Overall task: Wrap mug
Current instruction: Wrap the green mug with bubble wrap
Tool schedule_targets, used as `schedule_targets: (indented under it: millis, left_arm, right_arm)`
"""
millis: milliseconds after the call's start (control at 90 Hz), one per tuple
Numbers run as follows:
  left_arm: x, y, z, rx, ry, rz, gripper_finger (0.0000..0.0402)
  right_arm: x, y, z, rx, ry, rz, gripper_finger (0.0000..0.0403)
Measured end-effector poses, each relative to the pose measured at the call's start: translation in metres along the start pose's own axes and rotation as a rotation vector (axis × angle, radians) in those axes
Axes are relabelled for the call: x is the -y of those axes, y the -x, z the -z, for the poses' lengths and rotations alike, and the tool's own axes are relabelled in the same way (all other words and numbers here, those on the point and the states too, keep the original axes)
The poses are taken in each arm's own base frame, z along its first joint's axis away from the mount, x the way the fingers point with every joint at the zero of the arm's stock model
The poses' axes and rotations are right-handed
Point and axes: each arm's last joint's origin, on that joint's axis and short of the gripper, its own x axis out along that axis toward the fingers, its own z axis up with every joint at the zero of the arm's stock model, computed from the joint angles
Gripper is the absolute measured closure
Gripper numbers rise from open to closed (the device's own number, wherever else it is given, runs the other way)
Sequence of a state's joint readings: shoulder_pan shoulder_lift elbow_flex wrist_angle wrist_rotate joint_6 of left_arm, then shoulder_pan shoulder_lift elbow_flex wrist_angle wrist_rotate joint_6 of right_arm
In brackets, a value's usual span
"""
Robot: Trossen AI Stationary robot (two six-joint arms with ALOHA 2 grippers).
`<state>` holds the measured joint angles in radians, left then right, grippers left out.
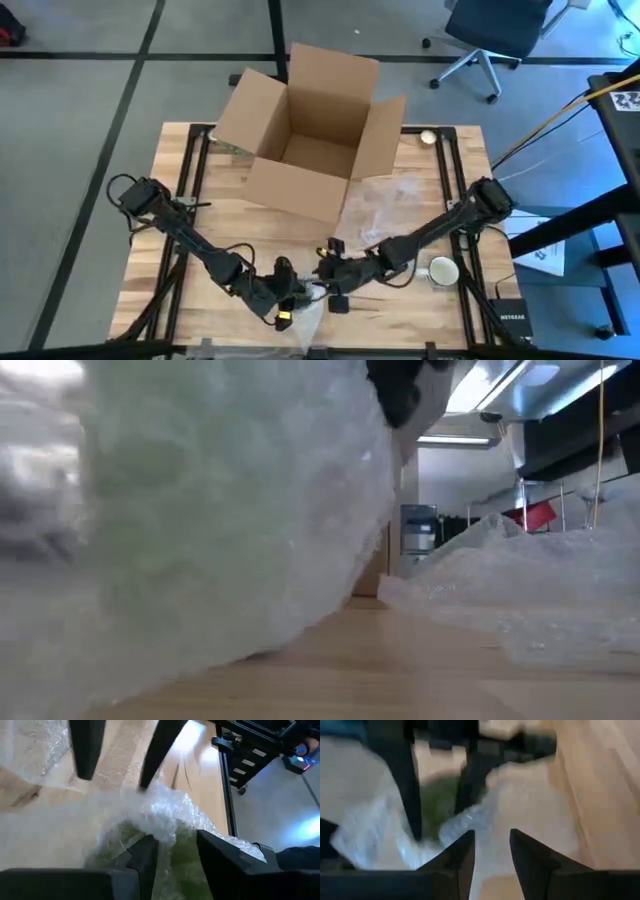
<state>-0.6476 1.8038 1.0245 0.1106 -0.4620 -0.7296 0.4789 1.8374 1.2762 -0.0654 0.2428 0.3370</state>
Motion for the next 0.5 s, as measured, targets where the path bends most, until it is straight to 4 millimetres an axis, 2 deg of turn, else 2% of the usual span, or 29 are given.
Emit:
schedule_targets:
  millis: [89, 233, 289, 344, 500]
  left_arm:
    - [0.0, 0.0, 0.0, 0.001, -0.004, 0.002, 0.0277]
    - [0.0, 0.0, 0.0, 0.003, -0.021, 0.003, 0.0277]
    - [0.0, 0.0, 0.0, 0.002, -0.023, 0.004, 0.0277]
    - [0.001, 0.0, -0.001, -0.001, -0.019, 0.011, 0.0277]
    - [0.004, 0.01, -0.006, -0.008, -0.021, 0.04, 0.0277]
  right_arm:
    - [-0.001, 0.0, 0.0, 0.002, 0.014, -0.002, 0.0292]
    - [-0.001, -0.018, 0.011, -0.032, 0.031, -0.041, 0.0292]
    - [-0.005, -0.023, 0.007, -0.016, 0.034, -0.058, 0.0292]
    - [-0.007, -0.028, 0.01, -0.067, 0.06, -0.049, 0.0292]
    - [-0.016, -0.039, 0.0, -0.156, 0.149, -0.048, 0.0292]
